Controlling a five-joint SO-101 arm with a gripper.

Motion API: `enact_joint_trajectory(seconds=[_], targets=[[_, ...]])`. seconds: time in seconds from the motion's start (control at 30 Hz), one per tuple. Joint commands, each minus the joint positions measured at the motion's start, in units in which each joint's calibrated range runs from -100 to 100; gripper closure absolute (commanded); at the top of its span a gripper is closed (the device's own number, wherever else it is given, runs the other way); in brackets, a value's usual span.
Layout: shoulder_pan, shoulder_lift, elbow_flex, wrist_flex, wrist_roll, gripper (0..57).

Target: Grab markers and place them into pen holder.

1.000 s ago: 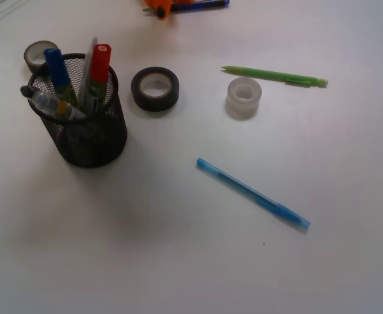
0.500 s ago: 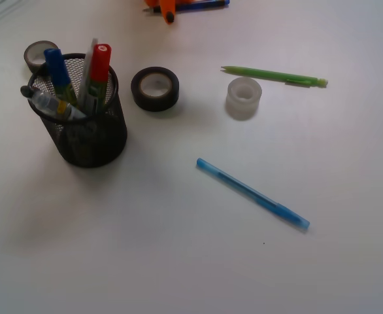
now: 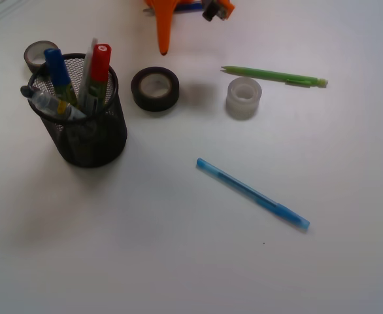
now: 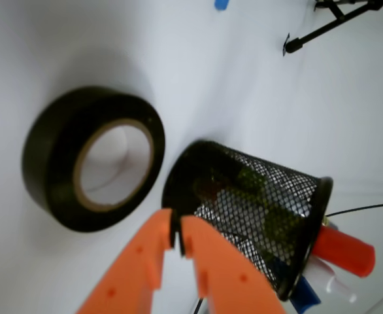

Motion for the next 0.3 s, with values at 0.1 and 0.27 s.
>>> enact_joint_trajectory(seconds=[0.1, 0.27], targets=[[0.4, 0.0, 0.1, 1.7, -0.6, 57.0], [0.4, 0.0, 0.1, 1.7, -0.6, 57.0]])
